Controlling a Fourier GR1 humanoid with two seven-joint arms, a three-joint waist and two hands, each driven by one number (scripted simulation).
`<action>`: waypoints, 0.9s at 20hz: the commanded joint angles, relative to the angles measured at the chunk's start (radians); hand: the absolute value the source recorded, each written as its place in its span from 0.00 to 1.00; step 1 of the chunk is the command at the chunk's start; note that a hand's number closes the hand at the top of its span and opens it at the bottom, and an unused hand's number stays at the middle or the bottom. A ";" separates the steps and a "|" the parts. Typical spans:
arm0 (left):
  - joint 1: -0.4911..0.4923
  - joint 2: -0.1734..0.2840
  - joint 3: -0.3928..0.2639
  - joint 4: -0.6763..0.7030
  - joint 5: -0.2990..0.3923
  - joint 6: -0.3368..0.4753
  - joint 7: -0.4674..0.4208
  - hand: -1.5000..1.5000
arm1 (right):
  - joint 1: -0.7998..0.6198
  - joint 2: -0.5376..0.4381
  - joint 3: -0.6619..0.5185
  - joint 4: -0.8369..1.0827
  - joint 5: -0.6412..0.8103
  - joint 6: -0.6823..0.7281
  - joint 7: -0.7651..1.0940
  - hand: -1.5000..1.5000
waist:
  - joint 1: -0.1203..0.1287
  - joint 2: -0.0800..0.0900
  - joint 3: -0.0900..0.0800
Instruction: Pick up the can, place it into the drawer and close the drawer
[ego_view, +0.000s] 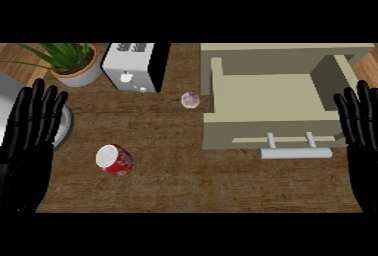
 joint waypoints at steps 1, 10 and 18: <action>-0.028 0.059 0.048 -0.013 0.124 -0.099 0.032 0.00 | 0.033 0.007 -0.030 0.047 -0.036 0.024 -0.078 0.00 | 0.011 -0.005 -0.018; 0.088 0.297 0.110 0.101 0.425 -0.422 0.141 0.00 | 0.095 0.032 -0.084 0.030 -0.019 -0.088 0.162 0.00 | 0.008 -0.005 -0.019; 0.231 0.377 0.265 0.002 0.640 -0.535 0.221 0.00 | 0.232 0.004 -0.171 -0.006 -0.124 0.012 0.108 0.00 | 0.015 -0.007 -0.018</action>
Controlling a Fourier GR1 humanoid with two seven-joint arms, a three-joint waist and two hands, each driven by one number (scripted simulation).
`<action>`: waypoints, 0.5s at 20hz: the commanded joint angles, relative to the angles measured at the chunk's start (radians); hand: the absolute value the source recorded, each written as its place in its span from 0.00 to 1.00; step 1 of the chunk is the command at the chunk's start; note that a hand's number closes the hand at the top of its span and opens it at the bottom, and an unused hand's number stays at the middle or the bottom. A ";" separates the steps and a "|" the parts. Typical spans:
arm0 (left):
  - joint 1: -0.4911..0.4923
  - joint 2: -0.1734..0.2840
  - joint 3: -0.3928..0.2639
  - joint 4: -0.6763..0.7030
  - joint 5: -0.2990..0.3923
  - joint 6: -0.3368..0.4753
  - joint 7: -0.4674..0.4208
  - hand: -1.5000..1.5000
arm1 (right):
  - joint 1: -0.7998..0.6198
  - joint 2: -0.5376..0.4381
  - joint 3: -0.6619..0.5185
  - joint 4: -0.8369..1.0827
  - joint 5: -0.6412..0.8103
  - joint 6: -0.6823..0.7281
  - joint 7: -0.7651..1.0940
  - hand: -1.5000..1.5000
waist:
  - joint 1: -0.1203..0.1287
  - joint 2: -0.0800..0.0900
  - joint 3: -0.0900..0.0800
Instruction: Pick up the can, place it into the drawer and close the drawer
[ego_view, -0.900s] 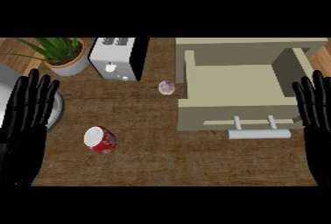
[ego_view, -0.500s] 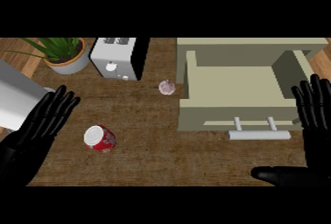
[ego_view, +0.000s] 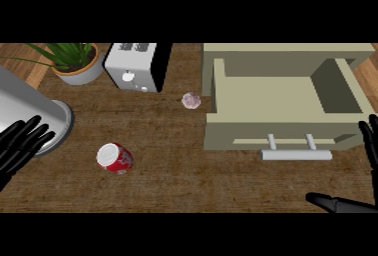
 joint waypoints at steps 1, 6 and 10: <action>0.058 0.065 0.118 0.017 0.132 -0.106 0.027 0.00 | 0.041 0.022 0.006 -0.030 -0.002 0.003 0.013 0.00 | 0.003 0.000 0.000; 0.013 0.054 0.146 0.036 0.138 -0.111 0.059 0.00 | 0.196 0.007 -0.102 -0.030 -0.119 0.145 -0.128 0.00 | -0.005 0.000 0.000; 0.023 0.090 0.194 -0.010 0.292 -0.049 0.173 0.00 | 0.108 -0.026 -0.142 -0.037 -0.140 0.122 -0.025 0.00 | 0.002 0.000 0.001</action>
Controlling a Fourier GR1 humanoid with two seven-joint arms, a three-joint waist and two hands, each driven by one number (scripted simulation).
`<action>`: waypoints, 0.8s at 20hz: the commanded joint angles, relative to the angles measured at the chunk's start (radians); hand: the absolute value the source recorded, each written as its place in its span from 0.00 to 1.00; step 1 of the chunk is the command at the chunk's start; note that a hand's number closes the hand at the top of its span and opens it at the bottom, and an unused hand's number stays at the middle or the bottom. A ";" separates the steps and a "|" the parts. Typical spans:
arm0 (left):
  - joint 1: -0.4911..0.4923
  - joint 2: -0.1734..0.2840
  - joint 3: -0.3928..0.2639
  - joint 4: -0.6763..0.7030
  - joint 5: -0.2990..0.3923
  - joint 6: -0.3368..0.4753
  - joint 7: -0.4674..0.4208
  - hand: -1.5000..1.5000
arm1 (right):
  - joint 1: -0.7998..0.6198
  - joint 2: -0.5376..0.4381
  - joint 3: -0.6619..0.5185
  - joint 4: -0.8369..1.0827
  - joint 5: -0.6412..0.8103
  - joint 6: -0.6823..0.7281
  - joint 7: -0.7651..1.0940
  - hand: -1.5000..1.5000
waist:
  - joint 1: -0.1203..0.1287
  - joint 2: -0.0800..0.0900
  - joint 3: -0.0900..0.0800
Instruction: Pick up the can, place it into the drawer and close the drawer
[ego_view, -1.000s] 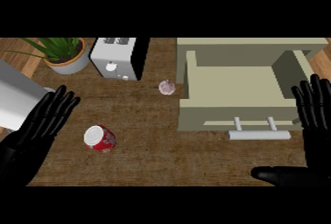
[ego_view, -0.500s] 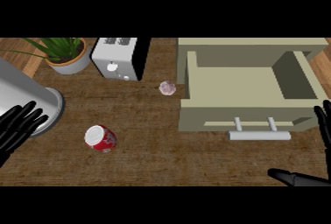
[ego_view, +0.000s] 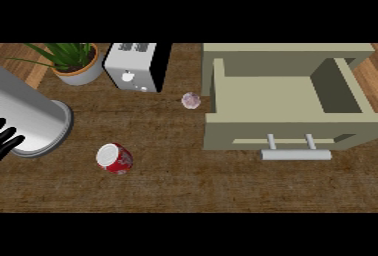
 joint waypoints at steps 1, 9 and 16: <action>0.034 0.028 0.052 -0.001 0.142 -0.005 0.076 0.00 | 0.010 -0.023 -0.077 0.018 -0.067 0.046 -0.019 0.00 | 0.002 0.000 0.000; -0.034 0.012 0.005 0.077 0.226 0.079 0.197 0.00 | 0.044 -0.058 -0.188 0.089 -0.161 0.159 -0.079 0.00 | -0.002 0.001 0.000; -0.124 -0.066 -0.093 0.101 0.152 0.173 0.244 0.00 | 0.181 -0.053 -0.279 -0.023 -0.300 0.265 -0.056 0.00 | -0.014 -0.001 0.000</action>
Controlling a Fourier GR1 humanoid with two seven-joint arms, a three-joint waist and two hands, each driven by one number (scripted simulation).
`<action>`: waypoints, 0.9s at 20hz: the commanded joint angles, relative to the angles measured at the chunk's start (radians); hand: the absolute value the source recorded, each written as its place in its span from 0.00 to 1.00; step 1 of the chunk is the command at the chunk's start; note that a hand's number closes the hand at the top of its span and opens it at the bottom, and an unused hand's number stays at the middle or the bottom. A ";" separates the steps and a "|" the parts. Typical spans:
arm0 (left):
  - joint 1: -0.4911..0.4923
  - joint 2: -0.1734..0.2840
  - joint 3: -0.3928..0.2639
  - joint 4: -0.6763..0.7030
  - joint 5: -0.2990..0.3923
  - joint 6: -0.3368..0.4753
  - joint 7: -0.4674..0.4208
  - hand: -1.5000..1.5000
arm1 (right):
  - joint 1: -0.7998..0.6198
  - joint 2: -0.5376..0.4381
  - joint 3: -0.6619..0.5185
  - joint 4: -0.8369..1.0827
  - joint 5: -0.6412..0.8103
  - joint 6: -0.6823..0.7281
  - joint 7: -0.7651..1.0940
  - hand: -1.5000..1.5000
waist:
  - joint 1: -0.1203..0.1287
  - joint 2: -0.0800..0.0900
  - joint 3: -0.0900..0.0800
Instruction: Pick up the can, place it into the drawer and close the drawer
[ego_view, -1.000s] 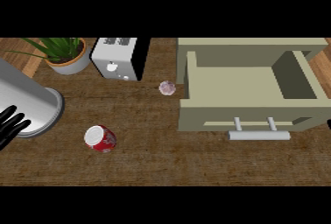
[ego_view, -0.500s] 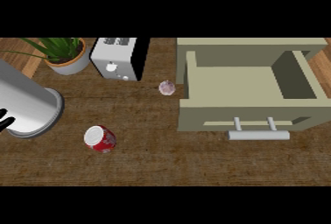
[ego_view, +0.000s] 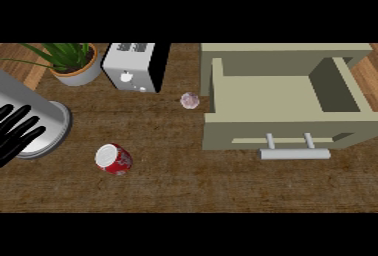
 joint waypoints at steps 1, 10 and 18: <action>-0.069 -0.048 -0.053 0.035 -0.061 0.023 0.023 0.00 | 0.014 0.020 -0.031 -0.010 0.005 0.030 0.000 0.00 | 0.002 0.001 0.000; -0.051 -0.221 -0.155 0.109 -0.321 0.011 -0.086 0.00 | -0.002 0.041 -0.054 -0.054 -0.008 0.051 0.056 0.00 | 0.003 0.001 -0.001; -0.083 -0.255 -0.155 0.220 -0.446 -0.010 -0.160 0.00 | 0.019 0.092 -0.110 -0.007 -0.026 0.141 0.011 0.00 | 0.003 0.000 -0.001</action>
